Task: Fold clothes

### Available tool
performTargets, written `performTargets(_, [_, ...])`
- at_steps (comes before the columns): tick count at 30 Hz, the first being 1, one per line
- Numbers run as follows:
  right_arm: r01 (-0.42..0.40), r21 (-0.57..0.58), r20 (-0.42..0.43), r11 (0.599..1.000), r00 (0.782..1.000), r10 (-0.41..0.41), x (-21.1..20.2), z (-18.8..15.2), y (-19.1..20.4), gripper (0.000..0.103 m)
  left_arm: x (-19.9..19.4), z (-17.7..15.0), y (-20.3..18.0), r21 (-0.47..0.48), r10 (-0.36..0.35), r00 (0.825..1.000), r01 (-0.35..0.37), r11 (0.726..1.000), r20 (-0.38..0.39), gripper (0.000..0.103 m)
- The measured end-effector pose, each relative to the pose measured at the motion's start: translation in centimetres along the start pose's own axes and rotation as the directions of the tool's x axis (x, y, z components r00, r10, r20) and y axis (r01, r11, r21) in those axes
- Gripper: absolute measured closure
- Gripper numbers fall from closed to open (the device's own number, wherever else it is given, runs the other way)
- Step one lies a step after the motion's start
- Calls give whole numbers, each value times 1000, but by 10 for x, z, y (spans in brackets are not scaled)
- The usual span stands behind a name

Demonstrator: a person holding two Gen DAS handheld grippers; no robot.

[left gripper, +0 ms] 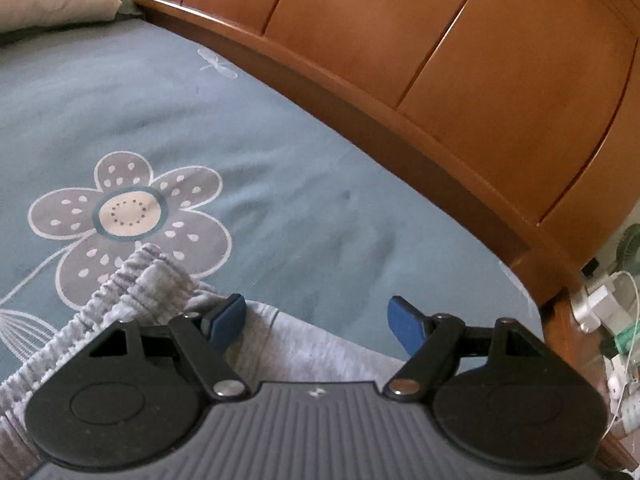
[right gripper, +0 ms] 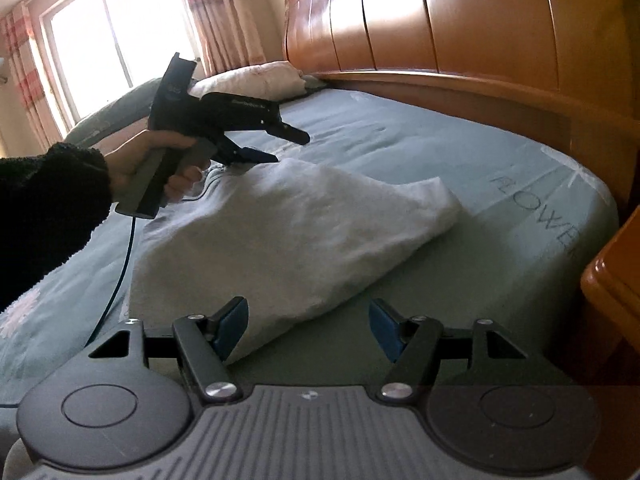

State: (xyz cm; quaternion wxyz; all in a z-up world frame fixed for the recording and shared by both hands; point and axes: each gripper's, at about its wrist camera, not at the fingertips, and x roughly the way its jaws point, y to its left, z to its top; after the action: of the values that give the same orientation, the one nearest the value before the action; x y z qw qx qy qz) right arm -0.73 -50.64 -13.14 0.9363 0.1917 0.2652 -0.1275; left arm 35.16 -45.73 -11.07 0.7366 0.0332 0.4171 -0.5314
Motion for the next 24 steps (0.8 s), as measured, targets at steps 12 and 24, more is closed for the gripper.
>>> performTargets(12, [-19, 29, 26, 999, 1000, 18, -3, 0, -5, 30, -68, -21, 46, 26, 186, 982, -187, 982, 43, 22])
performTargets(24, [-54, -9, 27, 999, 998, 54, -8, 3, 18, 24, -127, -56, -11, 260, 82, 993, -101, 960, 80, 17])
